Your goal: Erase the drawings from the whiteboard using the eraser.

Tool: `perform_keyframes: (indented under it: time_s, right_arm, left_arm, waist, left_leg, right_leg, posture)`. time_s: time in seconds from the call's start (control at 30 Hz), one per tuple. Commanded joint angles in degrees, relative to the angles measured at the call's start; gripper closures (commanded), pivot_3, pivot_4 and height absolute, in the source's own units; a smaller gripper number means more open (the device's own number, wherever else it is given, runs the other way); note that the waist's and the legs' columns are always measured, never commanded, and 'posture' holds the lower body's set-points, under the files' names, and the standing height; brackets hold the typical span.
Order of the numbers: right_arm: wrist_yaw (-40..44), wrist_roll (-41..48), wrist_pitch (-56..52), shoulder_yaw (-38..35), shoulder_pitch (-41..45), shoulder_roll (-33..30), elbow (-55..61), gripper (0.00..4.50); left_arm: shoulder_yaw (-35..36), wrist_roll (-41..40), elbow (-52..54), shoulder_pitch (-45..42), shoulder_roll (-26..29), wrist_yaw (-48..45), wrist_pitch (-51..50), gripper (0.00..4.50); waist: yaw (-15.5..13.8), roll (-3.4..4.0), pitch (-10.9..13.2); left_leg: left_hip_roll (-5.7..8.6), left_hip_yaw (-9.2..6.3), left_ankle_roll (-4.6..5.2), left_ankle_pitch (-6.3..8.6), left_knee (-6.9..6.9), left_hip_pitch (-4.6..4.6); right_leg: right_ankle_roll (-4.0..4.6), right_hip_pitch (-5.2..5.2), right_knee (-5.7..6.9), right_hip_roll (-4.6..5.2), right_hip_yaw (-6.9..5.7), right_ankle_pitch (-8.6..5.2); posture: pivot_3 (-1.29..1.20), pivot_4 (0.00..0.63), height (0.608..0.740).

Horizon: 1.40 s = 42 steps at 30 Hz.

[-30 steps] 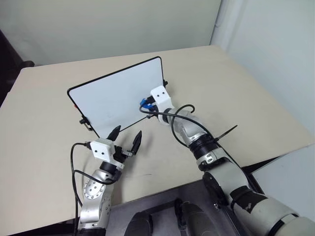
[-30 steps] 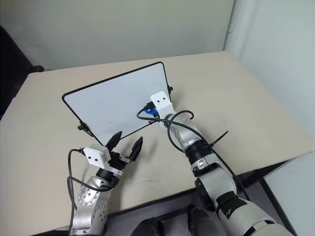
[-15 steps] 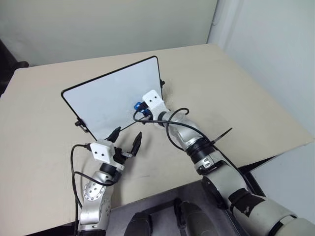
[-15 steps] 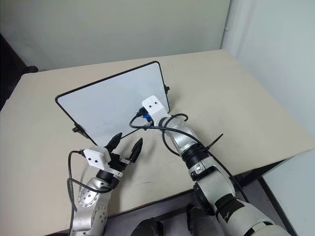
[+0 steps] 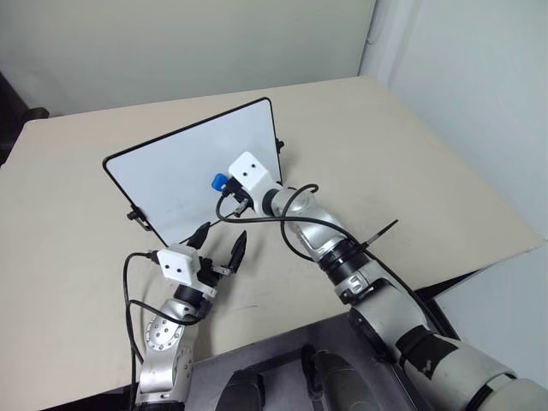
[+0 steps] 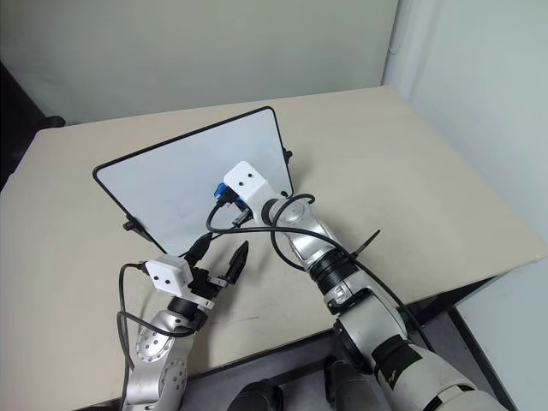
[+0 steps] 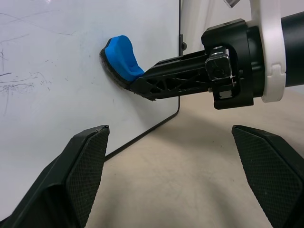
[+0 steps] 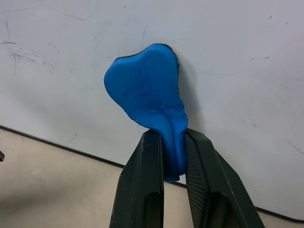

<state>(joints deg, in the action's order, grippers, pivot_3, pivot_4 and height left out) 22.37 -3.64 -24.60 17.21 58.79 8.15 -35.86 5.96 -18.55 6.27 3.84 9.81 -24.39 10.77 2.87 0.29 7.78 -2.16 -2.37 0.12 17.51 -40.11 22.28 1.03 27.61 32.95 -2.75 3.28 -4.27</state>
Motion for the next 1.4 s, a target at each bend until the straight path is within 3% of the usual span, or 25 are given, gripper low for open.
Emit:
perform_keyframes:
  time_s: [0.03,0.33,0.63,0.83,0.97,1.1,1.3,1.4]
  right_arm:
    - [-1.8,0.5,0.9,-1.9,0.6,1.3,1.1,4.15]
    - [-5.2,0.5,-5.8,-6.1,-1.4,-3.6,1.1,4.15]
    - [0.7,1.6,-20.1,-5.0,-11.0,-12.1,25.5,4.15]
    - [6.8,6.9,-38.1,-5.7,-17.0,-20.4,44.1,4.15]
    - [9.2,13.0,-53.2,-10.8,-18.7,-24.6,51.3,4.15]
    - [8.8,15.6,-60.0,-12.3,-20.8,-28.8,55.5,4.15]
    - [8.3,18.8,-64.1,-12.5,-22.6,-30.9,57.1,2.11]
    - [7.1,18.5,-59.8,-11.7,-24.5,-31.7,57.1,1.04]
  left_arm:
    - [0.0,-0.5,2.1,0.2,-0.2,0.0,0.4,0.0]
    - [0.5,-0.9,0.5,-1.0,0.2,-0.7,0.3,0.0]
    - [-0.3,-1.3,-0.8,-1.9,0.1,-1.7,-0.1,0.0]
    - [-0.8,-0.8,-1.7,-2.4,-0.4,-1.8,0.2,0.0]
    - [-1.1,-0.5,-2.5,-2.8,-0.7,-1.9,0.5,0.0]
    - [-1.5,-0.2,-3.2,-3.2,-1.1,-2.0,0.6,0.0]
    - [-2.0,0.0,-4.2,-3.9,-1.5,-2.3,0.7,0.0]
    - [-2.1,0.0,-4.5,-4.3,-1.6,-2.4,0.6,0.0]
  waist:
    - [0.0,0.0,0.0]
    - [-0.9,-0.01,0.0]
    - [-1.5,-0.02,0.0]
    - [-1.7,-0.04,0.0]
    - [-1.8,-0.04,0.0]
    - [-1.9,-0.04,0.0]
    - [-2.0,-0.04,0.0]
    - [-2.0,-0.04,0.0]
  left_leg:
    - [0.0,0.01,0.0,0.0,0.0,0.0]
    - [0.01,-0.02,0.08,-0.06,-0.09,-0.08]
    - [0.01,0.01,-0.15,0.08,-0.05,-0.08]
    - [0.02,0.11,-0.16,0.13,-0.08,-0.08]
    - [0.08,0.14,-0.08,0.17,-0.13,-0.29]
    - [0.13,0.15,-0.07,0.17,-0.18,-0.36]
    - [0.18,0.14,-0.03,0.17,-0.17,-0.42]
    - [0.27,0.12,0.06,0.1,-0.18,-0.44]
  right_leg:
    - [0.0,0.0,0.0,0.0,0.0,0.0]
    - [0.08,-0.18,0.0,0.0,0.0,0.05]
    - [0.37,-0.19,-0.05,0.0,0.0,0.12]
    - [0.22,-0.23,-0.09,0.01,0.01,-0.15]
    - [-0.04,-0.51,-0.11,0.01,0.08,-0.35]
    - [-0.48,-0.6,-0.1,0.01,0.11,-0.57]
    - [-0.54,-0.66,-0.07,0.01,0.11,-0.46]
    - [-0.58,-0.74,-0.07,0.0,0.11,-0.41]
  posture:
    - [0.0,0.15,0.74]
    - [0.0,0.15,0.74]
    - [0.0,0.15,0.74]
    - [0.0,0.15,0.74]
    - [0.0,0.15,0.74]
    - [0.0,0.15,0.74]
    - [0.0,0.15,0.74]
    - [0.0,0.15,0.74]
